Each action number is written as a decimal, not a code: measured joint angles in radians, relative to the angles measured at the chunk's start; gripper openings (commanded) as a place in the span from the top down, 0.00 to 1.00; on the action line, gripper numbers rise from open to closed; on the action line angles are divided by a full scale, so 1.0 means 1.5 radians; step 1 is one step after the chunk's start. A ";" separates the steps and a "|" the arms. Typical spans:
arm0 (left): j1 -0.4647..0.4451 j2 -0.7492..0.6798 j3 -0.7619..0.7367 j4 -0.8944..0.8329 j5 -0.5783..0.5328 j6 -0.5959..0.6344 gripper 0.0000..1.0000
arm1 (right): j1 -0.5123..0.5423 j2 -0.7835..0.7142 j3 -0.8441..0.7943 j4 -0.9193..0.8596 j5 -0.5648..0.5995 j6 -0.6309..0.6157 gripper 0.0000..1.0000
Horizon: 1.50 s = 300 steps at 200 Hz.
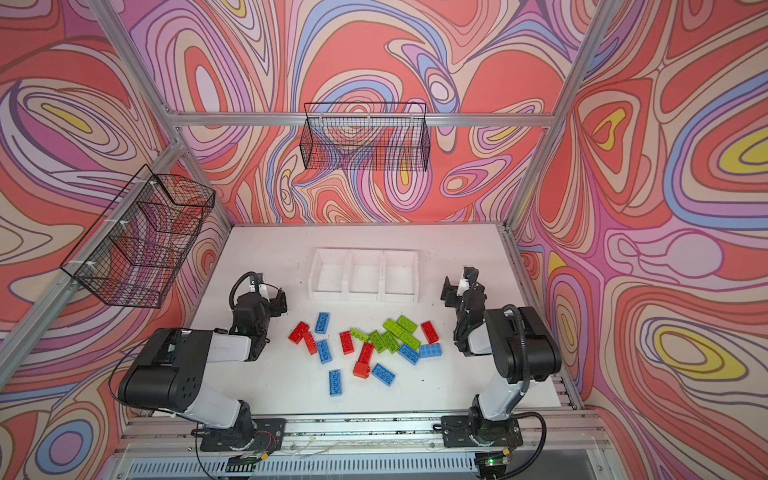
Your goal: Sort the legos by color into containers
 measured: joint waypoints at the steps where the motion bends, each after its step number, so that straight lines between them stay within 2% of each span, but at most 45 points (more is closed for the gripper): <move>1: 0.000 -0.002 0.001 -0.003 0.000 0.000 0.13 | 0.000 0.000 0.000 -0.001 0.000 0.000 0.19; 20: 0.000 -0.060 0.040 -0.119 -0.006 -0.001 0.14 | 0.000 -0.019 0.020 -0.062 0.010 0.004 0.23; 41: 0.000 -0.142 0.086 -0.166 -0.012 -0.027 0.27 | 0.000 -0.058 0.090 -0.172 0.018 0.008 0.28; 59: -0.014 -0.179 0.126 -0.201 -0.025 -0.055 0.27 | 0.002 -0.088 0.169 -0.278 0.017 0.026 0.32; 77: -0.071 -0.183 0.163 -0.248 -0.070 -0.063 0.26 | 0.009 -0.125 0.212 -0.374 0.017 0.055 0.32; 109: -0.155 -0.200 0.187 -0.374 -0.097 -0.085 0.25 | 0.027 -0.202 0.205 -0.518 -0.031 0.109 0.33; 165: -0.175 -0.314 0.162 -0.533 -0.089 -0.169 0.25 | 0.084 -0.307 0.176 -0.767 -0.094 0.165 0.32; 207: -0.176 -0.329 0.152 -0.602 -0.067 -0.221 0.22 | 0.132 -0.372 0.123 -0.844 -0.112 0.219 0.32; 265: -0.176 -0.303 0.152 -0.640 -0.065 -0.267 0.21 | 0.216 -0.372 0.086 -0.899 -0.100 0.279 0.32; 300: -0.176 -0.288 0.152 -0.641 -0.064 -0.275 0.21 | 0.235 -0.341 0.086 -0.903 -0.072 0.305 0.37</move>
